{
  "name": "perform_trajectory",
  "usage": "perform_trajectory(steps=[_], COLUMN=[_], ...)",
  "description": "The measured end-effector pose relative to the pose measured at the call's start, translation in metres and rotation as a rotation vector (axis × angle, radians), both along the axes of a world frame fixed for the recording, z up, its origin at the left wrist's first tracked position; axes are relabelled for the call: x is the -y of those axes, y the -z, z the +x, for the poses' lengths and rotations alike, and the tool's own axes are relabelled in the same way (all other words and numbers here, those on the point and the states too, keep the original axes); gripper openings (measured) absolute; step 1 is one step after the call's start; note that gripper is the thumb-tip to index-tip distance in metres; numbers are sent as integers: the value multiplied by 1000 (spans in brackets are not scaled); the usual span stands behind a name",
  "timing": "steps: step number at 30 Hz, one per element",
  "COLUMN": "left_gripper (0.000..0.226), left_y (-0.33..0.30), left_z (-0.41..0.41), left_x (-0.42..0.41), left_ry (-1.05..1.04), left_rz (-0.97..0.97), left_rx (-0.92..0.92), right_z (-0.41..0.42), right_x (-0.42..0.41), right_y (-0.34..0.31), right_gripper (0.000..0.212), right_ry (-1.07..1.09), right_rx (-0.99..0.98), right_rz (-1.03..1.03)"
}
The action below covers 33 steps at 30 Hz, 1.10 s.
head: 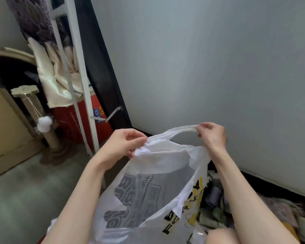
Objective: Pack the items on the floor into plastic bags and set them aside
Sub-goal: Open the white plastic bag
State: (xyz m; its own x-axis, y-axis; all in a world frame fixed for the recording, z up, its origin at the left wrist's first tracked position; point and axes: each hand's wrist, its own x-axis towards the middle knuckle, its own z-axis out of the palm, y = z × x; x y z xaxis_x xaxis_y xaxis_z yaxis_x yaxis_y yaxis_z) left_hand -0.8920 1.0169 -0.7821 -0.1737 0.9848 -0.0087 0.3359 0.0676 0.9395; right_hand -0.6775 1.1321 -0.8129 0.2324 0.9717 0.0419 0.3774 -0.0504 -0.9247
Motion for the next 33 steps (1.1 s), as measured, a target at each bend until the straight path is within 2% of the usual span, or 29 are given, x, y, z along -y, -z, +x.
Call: perform_trajectory(steps=[2, 4, 6, 7, 9, 11, 14, 16, 18, 21, 22, 24, 26, 29, 31, 33], left_gripper=[9, 11, 12, 12, 13, 13, 11, 13, 35, 62, 61, 36, 3, 10, 15, 19], left_y=[3, 6, 8, 8, 6, 3, 2, 4, 5, 12, 16, 20, 17, 10, 6, 7], left_z=[2, 5, 7, 7, 5, 0, -2, 0, 5, 11, 12, 11, 3, -8, -10, -12], left_x=[-1, -4, -5, -5, -2, 2, 6, 9, 14, 17, 16, 14, 14, 20, 23, 23], left_ry=[-55, -139, -187, -196, -197, -218, -267, -271, -200, -44, -12, -20, -108, -80, -19, -31], left_rz=[20, 61, 79, 77, 75, 86, 118, 164, 151, 50, 36, 79, 135, 79, 50, 50], left_rx=[-6, -83, -93, -79, -1, 107, 116, -40, -250, -477, -529, -562, -456, -120, 36, 93], right_z=[-5, -17, -29, -34, -45, -56, -65, -66, -63, -55, -52, -46, -38, -21, -13, -10], right_x=[2, 11, 26, 34, 49, 58, 55, 54, 50, 42, 39, 36, 34, 26, 22, 19], right_y=[4, -2, -14, -18, -17, -9, -1, -2, -2, 1, -1, -5, -8, -8, -6, 1], right_gripper=[29, 33, 32, 31, 33, 35, 14, 14, 18, 21, 22, 22, 21, 25, 24, 19], right_ry=[-91, -169, -287, -413, -714, -884, -808, -701, -570, -381, -342, -325, -361, -393, -402, -398], right_rx=[217, 368, 368, 350, 365, 461, 484, 369, 288, 265, 250, 207, 143, 1, -62, 59], right_rz=[16, 206, 566, 705, 801, 771, 824, 696, 513, 423, 420, 414, 390, 306, 230, 212])
